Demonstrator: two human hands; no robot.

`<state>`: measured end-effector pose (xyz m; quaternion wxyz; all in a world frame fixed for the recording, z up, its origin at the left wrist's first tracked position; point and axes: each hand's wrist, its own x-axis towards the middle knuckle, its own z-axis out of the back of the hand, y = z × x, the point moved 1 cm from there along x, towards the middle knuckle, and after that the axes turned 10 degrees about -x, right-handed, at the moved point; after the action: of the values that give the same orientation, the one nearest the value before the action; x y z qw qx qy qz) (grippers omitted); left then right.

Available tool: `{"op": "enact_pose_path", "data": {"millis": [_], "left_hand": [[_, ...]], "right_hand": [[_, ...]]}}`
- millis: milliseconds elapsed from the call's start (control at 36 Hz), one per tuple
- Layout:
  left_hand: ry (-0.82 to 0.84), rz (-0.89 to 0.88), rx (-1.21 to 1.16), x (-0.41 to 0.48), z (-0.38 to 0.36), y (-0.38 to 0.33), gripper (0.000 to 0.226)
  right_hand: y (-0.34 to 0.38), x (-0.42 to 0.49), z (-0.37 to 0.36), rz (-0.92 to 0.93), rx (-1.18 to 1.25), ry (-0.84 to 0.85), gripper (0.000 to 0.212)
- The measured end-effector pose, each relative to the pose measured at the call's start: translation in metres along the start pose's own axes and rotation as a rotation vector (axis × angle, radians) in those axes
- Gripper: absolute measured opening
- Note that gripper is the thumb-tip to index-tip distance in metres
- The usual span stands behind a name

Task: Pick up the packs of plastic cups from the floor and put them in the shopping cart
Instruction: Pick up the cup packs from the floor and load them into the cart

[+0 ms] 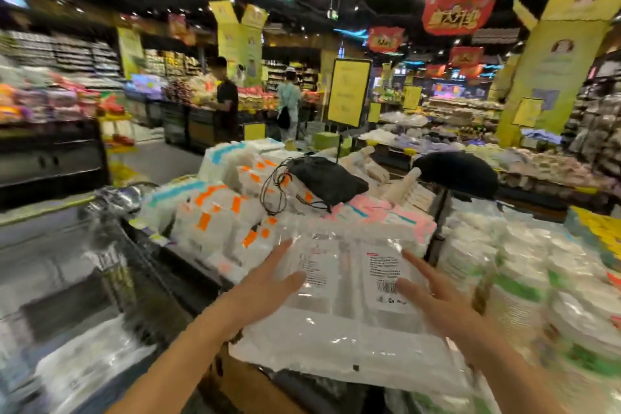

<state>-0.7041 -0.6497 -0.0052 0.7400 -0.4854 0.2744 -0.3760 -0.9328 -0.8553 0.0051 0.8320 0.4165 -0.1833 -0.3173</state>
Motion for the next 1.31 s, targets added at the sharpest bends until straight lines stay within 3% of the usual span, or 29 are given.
{"op": "enact_pose_path", "data": {"millis": [139, 222, 389, 611, 722, 917, 1167, 1306], "left_hand": [[-0.150, 0.082, 0.026, -0.001, 0.082, 0.036, 0.073], [-0.201, 0.127, 0.069, -0.008, 0.124, 0.058, 0.073], [-0.337, 0.145, -0.013, -0.017, 0.183, 0.096, 0.074], [-0.506, 0.222, -0.104, -0.001, 0.222, 0.126, 0.069], [-0.612, 0.235, -0.096, 0.012, 0.229, 0.131, 0.066], [-0.782, 0.263, -0.110, 0.022, 0.244, 0.150, 0.072], [-0.902, 0.311, -0.190, 0.016, 0.282, 0.178, 0.071], [-0.919, 0.348, -0.166, 0.008, 0.317, 0.214, 0.071]], "right_hand": [[0.042, 0.065, -0.081, 0.103, -0.022, 0.097, 0.059], [0.068, 0.092, -0.124, 0.117, 0.052, 0.170, 0.047], [0.106, 0.145, -0.195, 0.207, 0.046, 0.292, 0.045], [0.123, 0.238, -0.267, 0.342, -0.028, 0.489, 0.056], [0.136, 0.275, -0.293, 0.404, -0.001, 0.567, 0.049], [0.161, 0.327, -0.344, 0.458, 0.037, 0.721, 0.053], [0.194, 0.356, -0.420, 0.544, -0.012, 0.836, 0.055], [0.213, 0.363, -0.476, 0.616, -0.116, 0.811, 0.058]]}}
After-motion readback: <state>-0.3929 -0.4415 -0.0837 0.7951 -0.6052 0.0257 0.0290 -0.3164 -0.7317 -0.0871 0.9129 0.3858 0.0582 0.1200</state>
